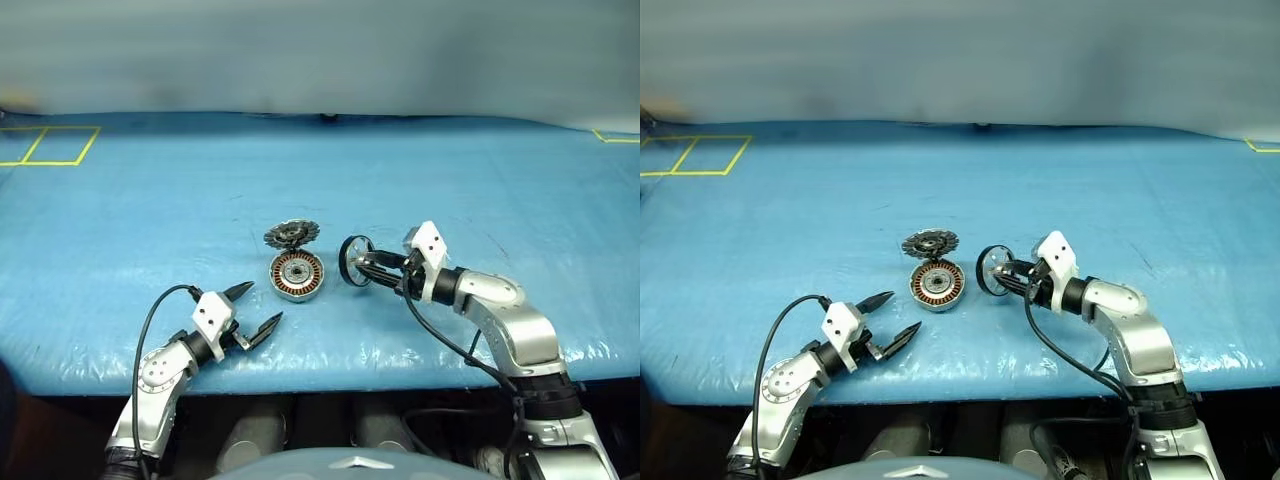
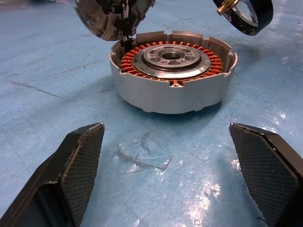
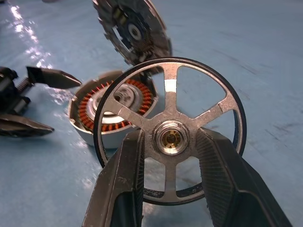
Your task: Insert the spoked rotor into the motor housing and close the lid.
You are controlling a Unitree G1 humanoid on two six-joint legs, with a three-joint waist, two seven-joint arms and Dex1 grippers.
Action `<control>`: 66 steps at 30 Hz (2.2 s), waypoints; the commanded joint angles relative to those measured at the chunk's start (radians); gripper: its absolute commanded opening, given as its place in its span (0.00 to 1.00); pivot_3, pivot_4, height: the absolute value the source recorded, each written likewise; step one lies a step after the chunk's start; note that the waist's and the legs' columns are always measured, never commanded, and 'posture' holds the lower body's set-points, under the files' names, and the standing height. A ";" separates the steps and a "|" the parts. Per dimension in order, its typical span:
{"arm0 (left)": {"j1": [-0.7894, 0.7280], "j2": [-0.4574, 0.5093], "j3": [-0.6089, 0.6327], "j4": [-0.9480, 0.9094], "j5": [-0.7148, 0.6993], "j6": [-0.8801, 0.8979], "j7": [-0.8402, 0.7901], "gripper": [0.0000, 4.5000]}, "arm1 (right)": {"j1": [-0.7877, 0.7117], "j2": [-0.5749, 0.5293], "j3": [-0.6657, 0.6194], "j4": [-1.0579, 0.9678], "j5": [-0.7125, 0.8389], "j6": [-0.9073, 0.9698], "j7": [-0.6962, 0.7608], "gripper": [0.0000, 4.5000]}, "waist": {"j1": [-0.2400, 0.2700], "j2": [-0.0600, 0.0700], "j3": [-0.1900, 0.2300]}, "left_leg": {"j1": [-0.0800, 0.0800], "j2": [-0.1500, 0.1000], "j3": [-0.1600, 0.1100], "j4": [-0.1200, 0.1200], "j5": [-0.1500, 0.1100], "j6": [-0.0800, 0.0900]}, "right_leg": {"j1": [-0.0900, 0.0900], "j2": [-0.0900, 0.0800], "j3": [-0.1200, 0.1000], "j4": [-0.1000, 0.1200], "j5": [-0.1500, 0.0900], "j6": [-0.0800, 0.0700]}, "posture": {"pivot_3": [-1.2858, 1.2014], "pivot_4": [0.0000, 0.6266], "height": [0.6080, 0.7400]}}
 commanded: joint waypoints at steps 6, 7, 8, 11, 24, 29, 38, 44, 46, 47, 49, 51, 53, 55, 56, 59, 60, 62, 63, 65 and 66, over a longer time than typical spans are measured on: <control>-0.013 0.005 0.011 -0.013 -0.035 -0.036 -0.038 1.00 | -0.039 0.044 0.072 -0.049 0.071 -0.004 0.010 0.31 | 0.000 0.000 0.000 | 0.000 0.000 0.000 0.000 0.000 0.000 | -0.001 0.000 0.000 -0.001 0.000 0.000 | 0.52 0.24 1.00; -0.013 0.005 0.011 -0.013 -0.038 -0.038 -0.043 1.00 | -0.048 0.048 0.088 -0.040 0.066 -0.008 0.010 0.31 | 0.000 0.000 0.000 | 0.000 0.000 0.000 0.000 0.000 0.000 | -0.001 0.000 0.000 0.000 0.000 0.000 | 0.52 0.24 1.00; -0.014 0.006 0.010 -0.012 -0.042 -0.038 -0.047 1.00 | -0.056 0.051 0.099 -0.032 0.062 -0.012 0.011 0.31 | 0.000 0.000 0.000 | 0.000 0.000 0.000 0.000 0.000 0.000 | -0.001 0.000 0.000 0.000 0.000 0.000 | 0.52 0.24 1.00; -0.013 0.003 0.010 -0.015 -0.049 -0.033 -0.049 1.00 | -0.082 0.063 0.118 0.006 0.057 -0.023 0.006 0.31 | 0.001 0.000 0.000 | 0.000 0.000 0.000 0.000 0.000 0.000 | -0.001 0.000 0.000 -0.001 0.000 0.000 | 0.52 0.24 1.00; -0.005 0.000 0.006 -0.023 -0.051 -0.025 -0.041 1.00 | -0.172 0.080 0.173 0.145 -0.006 -0.068 -0.003 0.31 | 0.002 0.000 0.000 | 0.000 0.000 0.000 0.000 0.000 0.000 | -0.001 0.000 0.000 0.000 0.000 0.000 | 0.52 0.24 1.00; -0.004 0.000 0.006 -0.025 -0.048 -0.025 -0.036 1.00 | -0.181 0.081 0.179 0.163 -0.018 -0.071 0.000 0.31 | 0.003 0.000 0.000 | 0.001 0.000 0.000 0.000 0.000 0.000 | -0.001 0.000 0.000 -0.001 0.003 -0.004 | 0.52 0.24 1.00; -0.004 -0.001 0.006 -0.022 -0.043 -0.025 -0.029 1.00 | -0.187 0.067 0.199 0.147 -0.037 -0.073 0.020 0.57 | 0.003 0.000 0.000 | 0.001 0.000 0.000 0.000 0.000 0.000 | -0.001 0.000 0.000 0.000 0.003 -0.004 | 0.52 0.24 1.00; -0.005 0.000 0.005 -0.020 -0.041 -0.024 -0.024 1.00 | -0.186 0.069 0.204 0.139 -0.035 -0.084 0.022 0.78 | 0.001 0.000 0.000 | 0.001 0.000 0.000 0.000 0.000 0.000 | -0.001 0.000 0.000 0.000 0.003 -0.004 | 0.52 0.24 1.00; -0.005 0.000 0.005 -0.020 -0.040 -0.025 -0.022 1.00 | -0.188 0.081 0.196 0.143 -0.024 -0.079 0.011 0.78 | 0.001 0.000 0.000 | 0.001 0.000 0.000 0.000 0.000 0.000 | -0.001 0.000 0.000 0.000 0.003 -0.004 | 0.52 0.24 1.00; -0.005 0.001 0.005 -0.019 -0.039 -0.026 -0.021 1.00 | -0.190 0.089 0.192 0.149 -0.021 -0.075 0.002 0.78 | 0.000 0.000 0.000 | 0.001 0.000 0.000 0.000 0.000 0.000 | -0.001 0.000 0.000 0.000 0.003 -0.004 | 0.52 0.24 1.00; -0.006 0.002 0.006 -0.018 -0.039 -0.027 -0.020 1.00 | -0.193 0.102 0.188 0.158 -0.020 -0.068 -0.014 0.74 | 0.000 0.000 0.000 | 0.001 0.000 0.000 0.000 0.000 0.000 | -0.001 0.000 0.000 0.000 0.003 -0.004 | 0.52 0.24 1.00; -0.008 0.003 0.008 -0.016 -0.037 -0.029 -0.017 1.00 | -0.196 0.124 0.185 0.178 -0.020 -0.064 -0.036 0.64 | 0.000 0.000 0.000 | 0.001 0.000 0.000 0.000 0.000 0.000 | -0.001 0.000 0.000 0.000 0.003 -0.004 | 0.52 0.24 1.00; -0.009 0.004 0.009 -0.015 -0.037 -0.029 -0.015 1.00 | -0.199 0.144 0.183 0.195 -0.024 -0.062 -0.058 0.50 | 0.000 0.000 0.000 | 0.001 0.000 0.000 0.000 0.000 0.000 | -0.001 0.000 0.000 0.000 0.003 -0.004 | 0.52 0.24 1.00; -0.009 0.005 0.010 -0.015 -0.037 -0.029 -0.015 1.00 | -0.201 0.165 0.191 0.208 -0.034 -0.067 -0.078 0.36 | 0.000 0.000 0.000 | 0.001 0.000 0.000 0.000 0.000 0.000 | -0.001 0.000 0.000 0.000 0.003 -0.004 | 0.52 0.24 1.00; -0.009 0.005 0.010 -0.015 -0.036 -0.029 -0.014 1.00 | -0.202 0.176 0.198 0.212 -0.039 -0.070 -0.087 0.28 | 0.000 0.000 0.000 | 0.001 0.000 0.000 0.000 0.000 0.000 | -0.001 0.000 0.000 0.000 0.003 -0.004 | 0.52 0.24 1.00; -0.009 0.006 0.012 -0.015 -0.036 -0.029 -0.013 1.00 | -0.203 0.194 0.221 0.216 -0.057 -0.072 -0.103 0.05 | -0.001 0.000 0.000 | 0.001 0.000 0.000 0.000 0.000 0.000 | -0.001 0.001 0.000 0.000 0.003 -0.004 | 0.52 0.24 1.00; -0.009 0.006 0.012 -0.015 -0.036 -0.028 -0.012 1.00 | -0.203 0.199 0.232 0.218 -0.065 -0.069 -0.107 0.00 | -0.001 0.000 0.000 | 0.001 0.000 0.000 0.000 0.000 0.000 | -0.001 0.001 0.000 0.000 0.003 -0.004 | 0.52 0.24 1.00; -0.009 0.006 0.014 -0.015 -0.035 -0.028 -0.010 1.00 | -0.202 0.207 0.258 0.225 -0.093 -0.060 -0.123 0.00 | -0.001 0.000 0.000 | 0.001 0.000 0.000 0.000 0.000 0.000 | -0.001 0.001 0.000 0.000 0.003 -0.004 | 0.52 0.24 1.00; -0.009 0.006 0.014 -0.015 -0.034 -0.028 -0.010 1.00 | -0.201 0.206 0.281 0.240 -0.123 -0.059 -0.139 0.00 | -0.001 0.000 0.000 | 0.001 0.000 0.000 0.000 0.000 0.000 | -0.001 0.001 0.000 0.000 0.003 -0.004 | 0.52 0.24 1.00; -0.009 0.006 0.015 -0.015 -0.033 -0.027 -0.008 1.00 | -0.197 0.200 0.320 0.272 -0.175 -0.061 -0.163 0.00 | -0.001 0.000 0.000 | 0.002 0.000 0.000 0.000 0.000 0.000 | -0.001 0.001 0.000 0.000 0.003 -0.005 | 0.52 0.24 1.00; -0.009 0.006 0.015 -0.016 -0.032 -0.027 -0.006 1.00 | -0.194 0.197 0.336 0.285 -0.194 -0.061 -0.169 0.00 | -0.002 0.000 0.000 | 0.002 0.000 0.000 0.000 0.000 0.000 | -0.001 0.001 0.000 0.000 0.003 -0.004 | 0.52 0.24 1.00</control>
